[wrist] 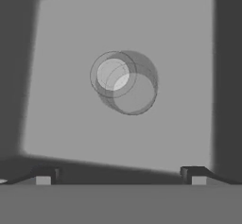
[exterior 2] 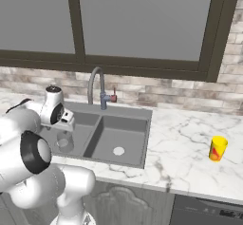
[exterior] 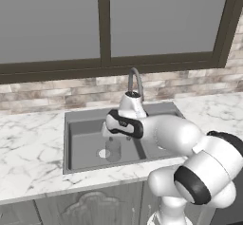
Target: Move any existing items from the left basin to the right basin for drying. Then move the cup from the counter to the left basin of the sink for washing.
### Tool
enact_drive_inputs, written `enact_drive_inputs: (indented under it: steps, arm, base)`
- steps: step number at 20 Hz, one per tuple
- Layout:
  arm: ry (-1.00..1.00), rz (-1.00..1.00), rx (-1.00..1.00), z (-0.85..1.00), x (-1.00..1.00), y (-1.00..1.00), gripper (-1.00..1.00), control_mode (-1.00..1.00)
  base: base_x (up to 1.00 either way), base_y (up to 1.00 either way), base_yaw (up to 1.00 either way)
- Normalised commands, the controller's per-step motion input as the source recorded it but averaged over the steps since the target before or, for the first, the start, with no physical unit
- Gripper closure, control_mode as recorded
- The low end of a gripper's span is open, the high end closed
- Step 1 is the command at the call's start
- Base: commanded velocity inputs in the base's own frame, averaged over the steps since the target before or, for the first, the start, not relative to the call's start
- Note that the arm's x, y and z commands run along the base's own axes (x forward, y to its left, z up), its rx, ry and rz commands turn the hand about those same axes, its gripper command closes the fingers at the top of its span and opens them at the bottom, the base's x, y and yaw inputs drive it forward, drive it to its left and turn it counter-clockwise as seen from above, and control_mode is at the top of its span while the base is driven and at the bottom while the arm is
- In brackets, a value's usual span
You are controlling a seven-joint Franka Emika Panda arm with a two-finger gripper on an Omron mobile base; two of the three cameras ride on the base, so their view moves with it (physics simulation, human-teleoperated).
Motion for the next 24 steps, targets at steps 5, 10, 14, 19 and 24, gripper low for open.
enact_drive_inputs:
  steps: [5, 10, 14, 19, 24]
  arm:
    - [0.0, 0.0, -0.05, -0.44, 0.19, 0.0, -1.0, -1.0]
    - [0.0, 0.0, 0.0, -0.29, 0.34, 0.0, -1.0, -1.0]
    - [0.0, 0.0, 0.0, -0.33, 0.35, 0.0, -1.0, -1.0]
    - [0.01, 0.0, 0.0, -0.37, 0.47, 0.0, -1.0, -1.0]
    - [0.0, 0.0, 0.0, -0.3, 0.4, 0.0, -1.0, -1.0]
  base:
    - [0.0, 0.0, 0.0]
    - [0.0, 0.0, 0.0]
    - [0.0, 0.0, 0.0]
    - [0.0, 0.0, 0.0]
    - [0.0, 0.0, 0.0]
